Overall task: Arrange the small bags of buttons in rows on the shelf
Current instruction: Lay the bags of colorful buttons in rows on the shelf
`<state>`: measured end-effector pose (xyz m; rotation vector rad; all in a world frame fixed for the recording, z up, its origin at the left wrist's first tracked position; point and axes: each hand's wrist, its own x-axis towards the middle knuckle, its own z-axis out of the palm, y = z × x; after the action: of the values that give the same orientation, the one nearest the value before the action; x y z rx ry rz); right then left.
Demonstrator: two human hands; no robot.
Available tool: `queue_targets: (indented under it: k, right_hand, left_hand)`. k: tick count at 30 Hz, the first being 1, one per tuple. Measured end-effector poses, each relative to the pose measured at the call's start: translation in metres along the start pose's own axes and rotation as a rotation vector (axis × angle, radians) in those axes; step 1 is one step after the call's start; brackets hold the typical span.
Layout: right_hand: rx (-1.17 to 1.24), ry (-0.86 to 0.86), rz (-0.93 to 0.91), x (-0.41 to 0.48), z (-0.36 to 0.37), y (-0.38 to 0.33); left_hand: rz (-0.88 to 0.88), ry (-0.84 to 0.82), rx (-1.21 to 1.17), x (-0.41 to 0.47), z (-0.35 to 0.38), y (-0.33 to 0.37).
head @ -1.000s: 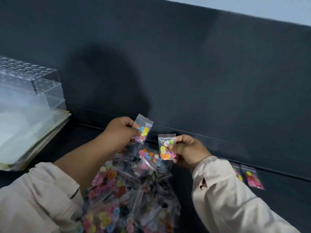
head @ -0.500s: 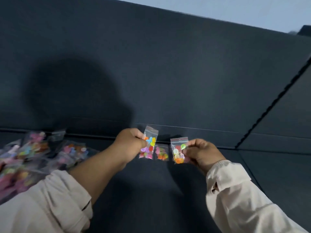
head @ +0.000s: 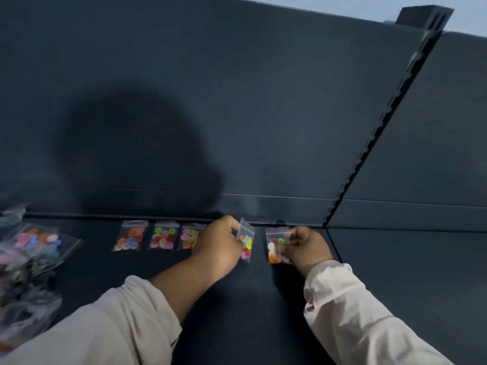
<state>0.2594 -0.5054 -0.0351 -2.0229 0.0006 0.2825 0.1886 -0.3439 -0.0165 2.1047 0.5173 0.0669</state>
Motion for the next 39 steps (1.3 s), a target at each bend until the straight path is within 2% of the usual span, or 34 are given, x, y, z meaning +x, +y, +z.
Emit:
queue_targets:
  k: [5, 8, 10, 13, 16, 20, 39]
  right_hand:
    - [-0.19, 0.0, -0.069, 0.005, -0.012, 0.013]
    - [-0.489, 0.038, -0.232, -0.002, -0.02, 0.017]
    - [-0.589, 0.02, -0.409, -0.01, -0.023, 0.022]
    - [-0.694, -0.073, -0.604, -0.021, -0.022, 0.034]
    - [-0.803, -0.056, -0.726, -0.023, -0.017, 0.045]
    - [-0.921, -0.085, -0.75, -0.023, -0.014, 0.048]
    - [-0.982, -0.018, -0.821, -0.003, 0.0, 0.047]
  left_hand:
    - [0.067, 0.027, 0.238, -0.001, 0.015, 0.006]
    - [0.213, 0.122, 0.445, -0.007, 0.017, 0.002]
    - [0.333, 0.152, 0.522, -0.012, 0.018, -0.004]
    - [0.508, 0.053, 0.638, -0.022, 0.02, -0.017]
    - [0.618, -0.032, 0.802, -0.026, 0.021, -0.025]
    - [0.55, -0.209, 0.838, -0.027, 0.026, -0.029]
    - [0.522, -0.176, 0.879, -0.015, 0.027, -0.027]
